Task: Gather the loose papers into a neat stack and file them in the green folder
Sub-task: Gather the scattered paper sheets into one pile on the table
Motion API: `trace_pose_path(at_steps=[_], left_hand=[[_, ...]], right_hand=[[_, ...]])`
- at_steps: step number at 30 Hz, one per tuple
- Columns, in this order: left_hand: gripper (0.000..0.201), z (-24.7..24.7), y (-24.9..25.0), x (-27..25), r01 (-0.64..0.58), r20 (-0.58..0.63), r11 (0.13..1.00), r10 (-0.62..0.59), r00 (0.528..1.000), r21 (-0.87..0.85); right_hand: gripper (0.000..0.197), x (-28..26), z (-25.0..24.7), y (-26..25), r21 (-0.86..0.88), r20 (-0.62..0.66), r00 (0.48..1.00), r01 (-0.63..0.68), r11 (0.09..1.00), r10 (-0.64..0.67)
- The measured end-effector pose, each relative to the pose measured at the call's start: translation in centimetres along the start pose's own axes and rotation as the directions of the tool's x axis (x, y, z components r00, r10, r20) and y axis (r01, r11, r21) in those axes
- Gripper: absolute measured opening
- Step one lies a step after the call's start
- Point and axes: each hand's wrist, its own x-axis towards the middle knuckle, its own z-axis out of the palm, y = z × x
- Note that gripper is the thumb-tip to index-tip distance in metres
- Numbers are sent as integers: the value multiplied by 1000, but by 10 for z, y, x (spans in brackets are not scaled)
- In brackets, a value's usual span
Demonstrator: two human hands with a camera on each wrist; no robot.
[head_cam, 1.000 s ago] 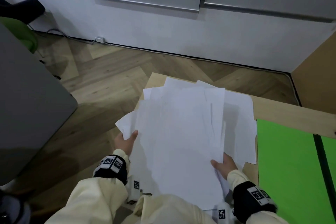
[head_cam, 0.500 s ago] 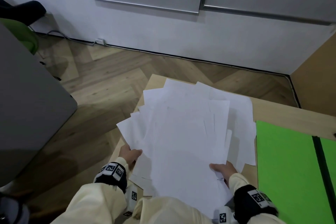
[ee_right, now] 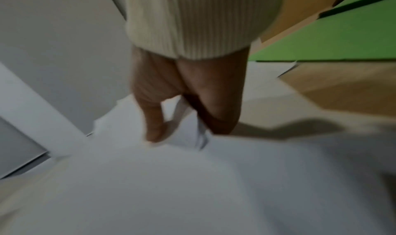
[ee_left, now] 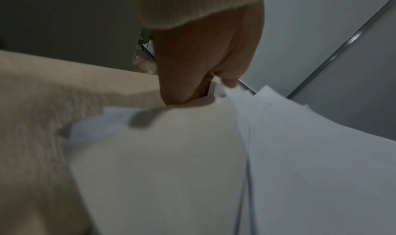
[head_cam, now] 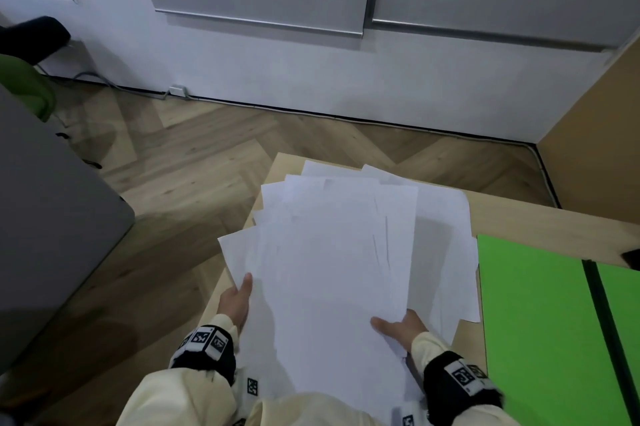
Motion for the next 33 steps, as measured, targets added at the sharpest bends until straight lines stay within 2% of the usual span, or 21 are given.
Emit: trace_pose_path(at_steps=[1,2,6,7,9,10,12,14,15,17,21,23,28,31,33], left_hand=[[69,3,6,-9,6,17,1000,-6,1000,18],[67,6,12,-19,14,36,1000,-14,999,26],[40,9,18,-41,-26,16,998,25,1000,60],[41,8,19,-43,-32,4,997,32,999,63],[41,5,20,-43,-36,-2,997,36,999,62],[41,5,19,-41,-40,-2,997,40,999,66],[41,3,20,-40,-42,0,996,43,999,80],[44,2,19,-38,-34,4,995,34,999,92],[47,1,19,-37,-27,5,995,26,1000,99],[52,0,18,-32,-7,-2,994,7,1000,111],[66,-5,17,-19,79,41,995,-82,996,67],[66,-4,16,-16,62,53,995,-66,996,72],[60,5,25,-25,-15,-29,984,21,999,178],[63,14,29,-26,-11,-28,986,16,999,165],[57,18,32,-26,1,4,992,-1,1000,129]], right_hand=[[56,3,7,-2,4,-30,999,26,1000,-26],[51,0,14,-7,-15,-36,996,76,997,-76],[45,-3,23,-25,-77,39,983,181,980,-179],[40,0,14,-27,-74,2,981,196,978,-196],[33,8,-12,-29,-51,-217,951,217,975,-222],[35,13,-29,-27,-65,-356,912,191,979,-201],[51,15,-60,-23,-126,-559,825,13,992,-82],[72,13,-84,-16,-125,-629,776,-154,980,41],[80,14,-92,-14,-114,-634,770,-180,977,68],[86,17,-102,-11,-89,-603,794,-153,984,69],[77,27,-98,-12,-32,-450,891,-87,996,63],[71,31,-91,-13,-5,-446,892,-78,997,68],[49,24,-74,-26,-94,-487,872,-101,990,43],[68,18,-56,-31,-93,-456,890,-81,992,30],[83,13,-43,-33,-59,-462,886,-71,996,36]])
